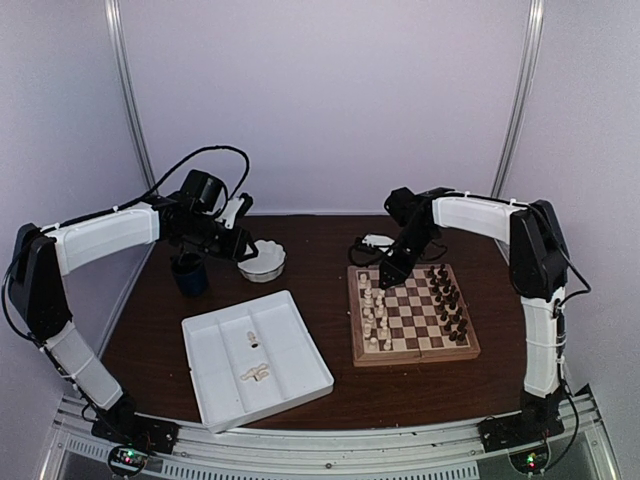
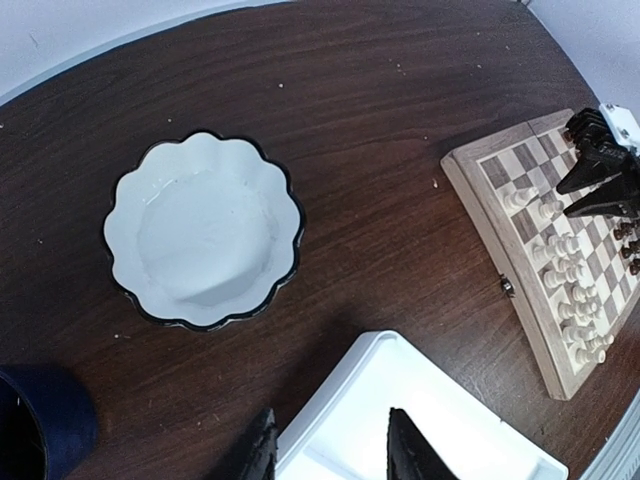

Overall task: Set up the chess pieces on the board
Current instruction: Adjust the pawn at c2.

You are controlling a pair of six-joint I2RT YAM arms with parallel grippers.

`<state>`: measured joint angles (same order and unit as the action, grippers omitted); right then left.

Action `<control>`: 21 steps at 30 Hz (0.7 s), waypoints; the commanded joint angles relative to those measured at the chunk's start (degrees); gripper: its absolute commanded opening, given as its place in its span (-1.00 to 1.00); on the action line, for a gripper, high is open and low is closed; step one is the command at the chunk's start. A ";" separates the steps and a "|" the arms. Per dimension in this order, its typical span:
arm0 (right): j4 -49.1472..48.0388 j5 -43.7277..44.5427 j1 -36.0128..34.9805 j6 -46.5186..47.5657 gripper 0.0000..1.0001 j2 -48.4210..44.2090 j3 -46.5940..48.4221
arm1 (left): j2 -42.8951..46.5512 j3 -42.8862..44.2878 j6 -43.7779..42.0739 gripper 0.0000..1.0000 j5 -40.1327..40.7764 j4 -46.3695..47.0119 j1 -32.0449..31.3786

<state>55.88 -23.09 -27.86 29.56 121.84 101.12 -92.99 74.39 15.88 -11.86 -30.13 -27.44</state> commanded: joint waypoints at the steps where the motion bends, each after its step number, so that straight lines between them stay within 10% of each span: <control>1: 0.81 -0.14 0.00 -0.29 -0.48 1.28 0.31 | 1.41 0.93 0.47 -0.25 -1.45 2.06 0.20; 21: 0.99 -0.82 -1.50 -0.56 -0.75 2.33 2.10 | 1.58 1.15 0.38 -0.28 -2.68 1.83 0.24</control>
<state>56.05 -23.53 -28.67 29.17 123.24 101.69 -92.99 74.39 16.03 -13.45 -30.04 -27.44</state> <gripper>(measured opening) 0.131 0.359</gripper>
